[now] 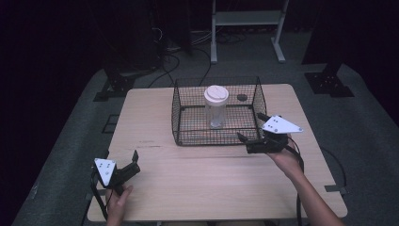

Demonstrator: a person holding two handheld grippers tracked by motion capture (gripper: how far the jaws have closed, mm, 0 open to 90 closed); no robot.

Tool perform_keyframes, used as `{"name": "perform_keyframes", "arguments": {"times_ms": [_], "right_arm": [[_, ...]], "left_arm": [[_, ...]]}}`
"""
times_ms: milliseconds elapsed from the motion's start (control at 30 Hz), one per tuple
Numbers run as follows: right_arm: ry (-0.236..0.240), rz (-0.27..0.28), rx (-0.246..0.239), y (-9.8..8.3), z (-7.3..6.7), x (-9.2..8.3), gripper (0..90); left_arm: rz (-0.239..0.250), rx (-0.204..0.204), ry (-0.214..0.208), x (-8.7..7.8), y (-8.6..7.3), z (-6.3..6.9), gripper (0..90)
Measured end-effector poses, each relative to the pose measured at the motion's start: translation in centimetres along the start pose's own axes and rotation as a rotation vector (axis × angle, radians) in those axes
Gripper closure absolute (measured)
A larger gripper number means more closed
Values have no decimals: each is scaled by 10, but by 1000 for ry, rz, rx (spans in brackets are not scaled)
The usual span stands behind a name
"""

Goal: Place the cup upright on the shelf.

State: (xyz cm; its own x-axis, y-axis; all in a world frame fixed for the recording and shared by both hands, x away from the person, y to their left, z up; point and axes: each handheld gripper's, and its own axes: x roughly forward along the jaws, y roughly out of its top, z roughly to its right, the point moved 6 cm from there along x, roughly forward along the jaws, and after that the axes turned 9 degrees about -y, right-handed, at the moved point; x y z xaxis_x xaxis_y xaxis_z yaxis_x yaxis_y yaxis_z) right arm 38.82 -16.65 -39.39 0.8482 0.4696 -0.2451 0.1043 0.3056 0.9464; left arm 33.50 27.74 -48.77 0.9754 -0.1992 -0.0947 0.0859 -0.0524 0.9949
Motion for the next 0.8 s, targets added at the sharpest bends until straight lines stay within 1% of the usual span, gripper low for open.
{"name": "perform_keyframes", "arguments": {"times_ms": [67, 167, 267, 367, 433, 600, 800], "right_arm": [[-13, -2, -3, -4, 2, -4, 24], [-18, -9, -2, -9, 5, -7, 24], [-22, -10, 9, -13, 7, -11, 24], [-29, -16, 4, -18, 8, -16, 24], [-31, -16, 2, -19, 9, -17, 24], [-35, -14, 15, -24, 11, -22, 24], [-39, -28, 17, -33, 13, -28, 24]], "left_arm": [[-1, 2, -1, 0, 0, 0, 0], [0, 2, -1, 0, 0, 0, 0], [-1, 2, 0, 0, 0, 0, 0], [-1, 2, 1, 0, 0, 0, 0], [0, 0, 0, 0, 0, 0, 0], [0, 1, 1, 0, 0, 0, 0], [-1, 0, 3, 0, 0, 0, 0]]}}
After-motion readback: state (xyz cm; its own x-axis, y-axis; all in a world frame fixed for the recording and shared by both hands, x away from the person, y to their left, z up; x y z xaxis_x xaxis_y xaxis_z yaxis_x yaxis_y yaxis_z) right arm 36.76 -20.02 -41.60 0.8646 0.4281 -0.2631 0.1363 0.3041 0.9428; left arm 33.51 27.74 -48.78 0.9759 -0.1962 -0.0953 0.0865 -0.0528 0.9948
